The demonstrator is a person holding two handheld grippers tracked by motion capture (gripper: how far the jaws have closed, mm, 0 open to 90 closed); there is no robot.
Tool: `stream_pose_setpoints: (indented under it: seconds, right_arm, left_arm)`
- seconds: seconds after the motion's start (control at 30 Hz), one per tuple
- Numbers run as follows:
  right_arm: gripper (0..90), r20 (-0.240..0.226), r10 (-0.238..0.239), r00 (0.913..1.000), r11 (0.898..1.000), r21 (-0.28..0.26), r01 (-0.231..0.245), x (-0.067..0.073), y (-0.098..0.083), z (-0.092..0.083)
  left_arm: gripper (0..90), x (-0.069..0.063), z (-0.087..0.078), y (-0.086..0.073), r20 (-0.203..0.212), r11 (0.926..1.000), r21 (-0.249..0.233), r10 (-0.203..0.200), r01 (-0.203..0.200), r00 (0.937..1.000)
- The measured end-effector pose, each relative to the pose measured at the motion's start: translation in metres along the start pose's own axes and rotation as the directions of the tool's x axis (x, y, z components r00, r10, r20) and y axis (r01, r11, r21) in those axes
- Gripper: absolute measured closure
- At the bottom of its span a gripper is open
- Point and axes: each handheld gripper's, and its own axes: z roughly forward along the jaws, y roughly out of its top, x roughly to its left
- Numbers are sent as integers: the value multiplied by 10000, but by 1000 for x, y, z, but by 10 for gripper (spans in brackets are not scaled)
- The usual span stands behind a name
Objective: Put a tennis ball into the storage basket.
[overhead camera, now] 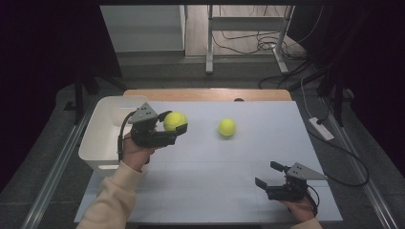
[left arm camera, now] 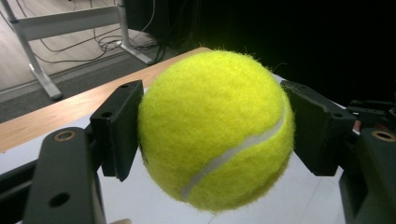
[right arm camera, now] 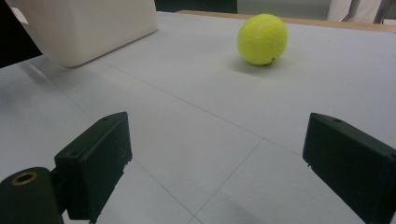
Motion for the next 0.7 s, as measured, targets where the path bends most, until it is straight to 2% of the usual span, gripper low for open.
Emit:
stream_pose_setpoints:
  seconds: [0.4, 0.7]
  right_arm:
    - [81, -19, -9, 10000, 10000, -11, 9, 0, 0, 0]
    - [82, -19, 5, 10000, 10000, -16, -5, 0, 0, 0]
  left_arm:
    - [267, 10, -6, 2, -398, 10000, 29, -78, 80, 9992]
    - [267, 17, -9, 5, -530, 9998, 14, -177, 178, 9984]
